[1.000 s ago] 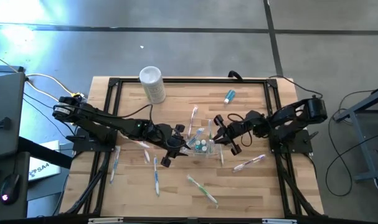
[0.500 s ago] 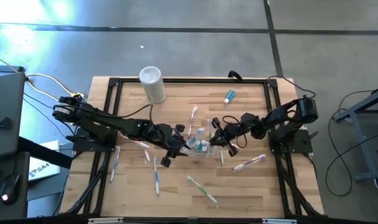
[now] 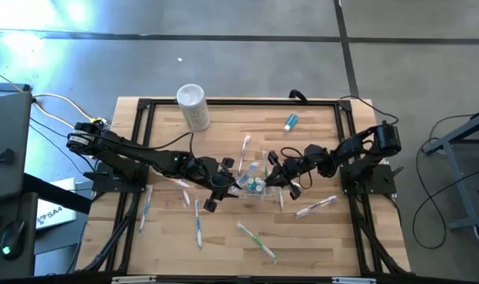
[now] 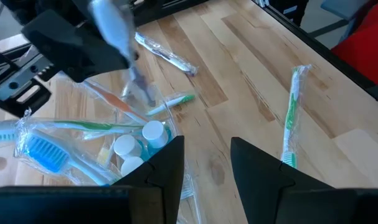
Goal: Pick & Place toothbrushing station
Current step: Put the violet toothbrush into the right section of the transparent organizer, then put the blue toothbrush into the left section of the transparent organizer
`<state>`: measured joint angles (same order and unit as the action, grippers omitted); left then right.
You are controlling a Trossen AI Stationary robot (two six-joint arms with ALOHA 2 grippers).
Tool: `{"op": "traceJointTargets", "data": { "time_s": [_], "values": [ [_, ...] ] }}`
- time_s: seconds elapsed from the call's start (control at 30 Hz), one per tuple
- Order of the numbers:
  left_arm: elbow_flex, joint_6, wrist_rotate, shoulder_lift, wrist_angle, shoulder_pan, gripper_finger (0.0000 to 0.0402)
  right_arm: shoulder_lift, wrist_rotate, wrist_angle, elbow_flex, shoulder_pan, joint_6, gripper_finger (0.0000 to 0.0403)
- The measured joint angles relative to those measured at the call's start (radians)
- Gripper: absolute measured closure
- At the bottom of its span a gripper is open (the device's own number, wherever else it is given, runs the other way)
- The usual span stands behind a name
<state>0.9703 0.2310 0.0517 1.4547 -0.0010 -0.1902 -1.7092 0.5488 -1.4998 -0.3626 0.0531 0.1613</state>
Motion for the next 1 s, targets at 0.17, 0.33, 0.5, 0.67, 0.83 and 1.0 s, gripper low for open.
{"op": "traceJointTargets", "data": {
  "time_s": [0.17, 0.33, 0.5, 0.67, 0.83, 1.0],
  "values": [
    [0.0, 0.0, 0.0, 0.0, 0.0, 0.0, 0.0275, 0.0, -0.025, 0.006, 0.0, -0.01, 0.0, 0.0397],
    [0.0, 0.0, 0.0, 0.0, 0.0, 0.0, 0.0275, 0.0, -0.062, 0.013, 0.0, -0.01, 0.019, 0.0381],
    [0.0, 0.0, 0.0, 0.0, 0.0, 0.0, 0.0275, 0.0, -0.079, 0.016, 0.0, -0.01, 0.012, 0.0359],
    [0.0, 0.0, 0.0, 0.0, 0.0, 0.0, 0.0275, 0.0, -0.085, 0.019, 0.0, -0.01, -0.026, 0.0335],
    [0.0, 0.0, 0.0, 0.0, 0.0, 0.0, 0.0275, 0.0, -0.085, 0.021, 0.0, -0.01, -0.034, 0.0301],
    [0.0, 0.0, 0.0, 0.0, 0.0, 0.0, 0.0275, 0.0, -0.1, 0.024, 0.0, -0.01, -0.041, 0.0275]
  ]
}}
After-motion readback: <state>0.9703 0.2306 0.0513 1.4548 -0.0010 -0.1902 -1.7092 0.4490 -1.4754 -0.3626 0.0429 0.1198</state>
